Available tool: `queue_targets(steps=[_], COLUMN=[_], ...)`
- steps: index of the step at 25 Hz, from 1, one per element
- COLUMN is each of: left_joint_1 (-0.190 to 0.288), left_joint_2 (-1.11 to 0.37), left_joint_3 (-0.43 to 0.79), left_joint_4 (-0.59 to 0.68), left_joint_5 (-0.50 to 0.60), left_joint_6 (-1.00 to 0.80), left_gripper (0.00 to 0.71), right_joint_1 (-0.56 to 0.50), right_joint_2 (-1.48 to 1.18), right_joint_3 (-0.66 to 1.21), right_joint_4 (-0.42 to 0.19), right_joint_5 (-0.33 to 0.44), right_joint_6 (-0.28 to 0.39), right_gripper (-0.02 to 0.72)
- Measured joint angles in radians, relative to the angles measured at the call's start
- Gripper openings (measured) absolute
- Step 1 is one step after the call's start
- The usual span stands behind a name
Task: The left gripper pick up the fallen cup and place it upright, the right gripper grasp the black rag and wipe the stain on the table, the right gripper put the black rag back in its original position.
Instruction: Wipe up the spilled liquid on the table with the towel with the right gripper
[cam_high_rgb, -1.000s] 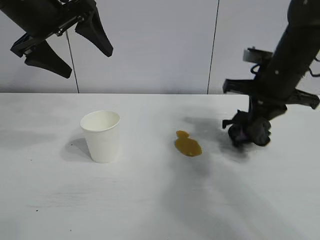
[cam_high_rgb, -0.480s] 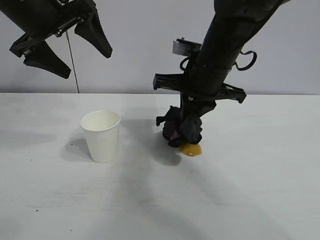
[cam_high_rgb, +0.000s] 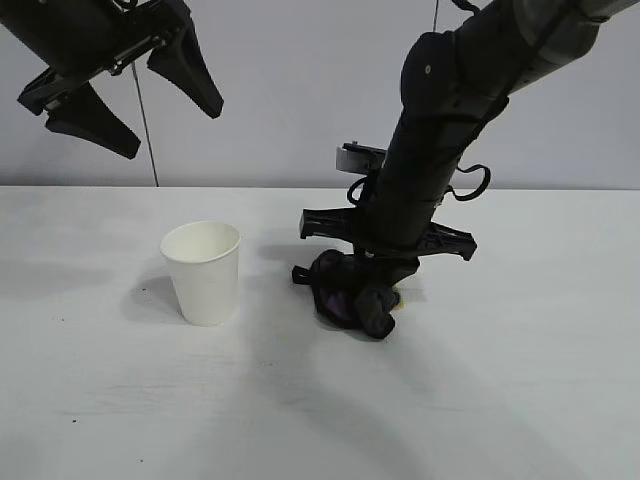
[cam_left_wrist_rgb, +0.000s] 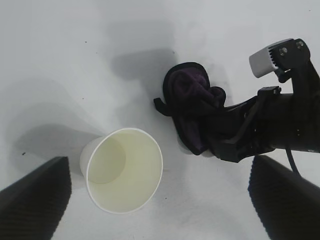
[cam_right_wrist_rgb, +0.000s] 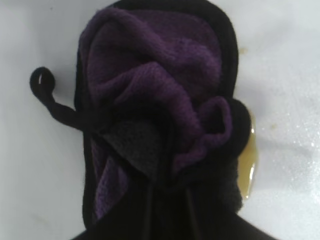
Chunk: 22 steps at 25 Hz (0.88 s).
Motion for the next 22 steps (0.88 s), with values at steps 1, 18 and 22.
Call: queue_targets(steps=[1, 18, 22], left_joint_1=[0.000, 0.000, 0.000], left_joint_2=[0.000, 0.000, 0.000], left_joint_3=[0.000, 0.000, 0.000], left_joint_4=[0.000, 0.022, 0.022], left_joint_5=[0.000, -0.003, -0.004], left_joint_6=[0.000, 0.000, 0.000], left_gripper=[0.693, 0.693, 0.693], right_joint_1=[0.001, -0.223, -0.155], right_joint_2=[0.000, -0.046, -0.046], right_joint_3=[0.000, -0.003, -0.001], right_joint_4=[-0.041, -0.261, -0.180], right_joint_5=[-0.001, 0.118, 0.106], right_joint_6=[0.027, 0.058, 0.028], right_gripper=[0.061, 0.052, 0.052])
